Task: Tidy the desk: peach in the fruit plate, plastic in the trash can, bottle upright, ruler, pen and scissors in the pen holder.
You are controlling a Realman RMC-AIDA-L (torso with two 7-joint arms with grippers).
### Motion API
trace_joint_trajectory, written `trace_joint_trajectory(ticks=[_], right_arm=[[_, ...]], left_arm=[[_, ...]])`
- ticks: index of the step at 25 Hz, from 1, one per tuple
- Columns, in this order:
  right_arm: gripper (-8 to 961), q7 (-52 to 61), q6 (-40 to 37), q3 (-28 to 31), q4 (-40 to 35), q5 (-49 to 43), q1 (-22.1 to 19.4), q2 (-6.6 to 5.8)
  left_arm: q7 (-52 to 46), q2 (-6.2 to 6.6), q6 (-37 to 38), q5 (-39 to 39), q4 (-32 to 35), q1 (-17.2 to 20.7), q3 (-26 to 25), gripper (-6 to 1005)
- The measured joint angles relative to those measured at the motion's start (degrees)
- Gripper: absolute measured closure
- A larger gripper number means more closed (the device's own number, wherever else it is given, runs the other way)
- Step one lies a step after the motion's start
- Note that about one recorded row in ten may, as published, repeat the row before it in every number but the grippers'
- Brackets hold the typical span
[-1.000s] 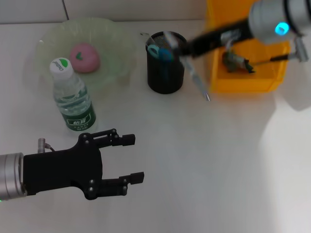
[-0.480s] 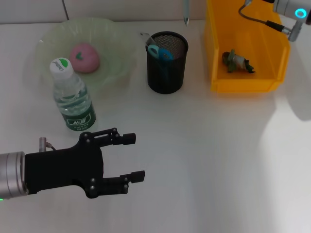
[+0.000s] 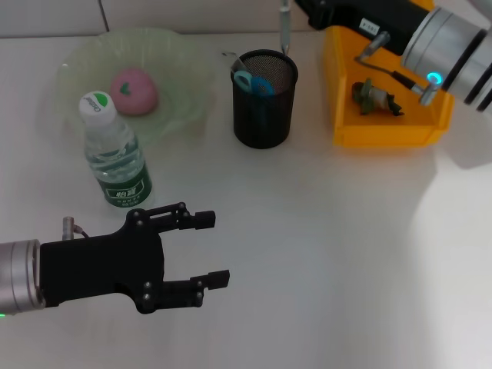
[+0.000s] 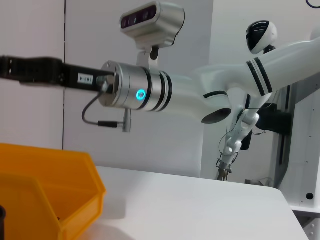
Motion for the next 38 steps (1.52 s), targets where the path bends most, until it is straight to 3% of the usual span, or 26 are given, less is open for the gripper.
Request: trace_joint_trajectory(ticks=[6, 27, 34, 38], right_arm=[[788, -1.0, 0.5, -1.0, 5.6, 0.2, 2.8, 0.05], [679, -3.9, 3.6, -1.8, 8.3, 0.0, 2.9, 0.07], [639, -4.0, 2.4, -1.8, 7.7, 0.2, 1.7, 0.07], [571, -3.2, -4.1, -1.2, 3.3, 0.3, -2.7, -0.16]], left_arm=[[0.0, 0.0, 0.0, 0.0, 0.0, 0.0, 0.1, 234], [0.1, -0.02, 0.1, 0.0, 0.2, 0.0, 0.2, 234], [0.1, -0.09, 0.2, 0.0, 0.2, 0.1, 0.1, 234], [0.1, -0.08, 0.4, -0.1, 0.4, 0.2, 0.0, 234]])
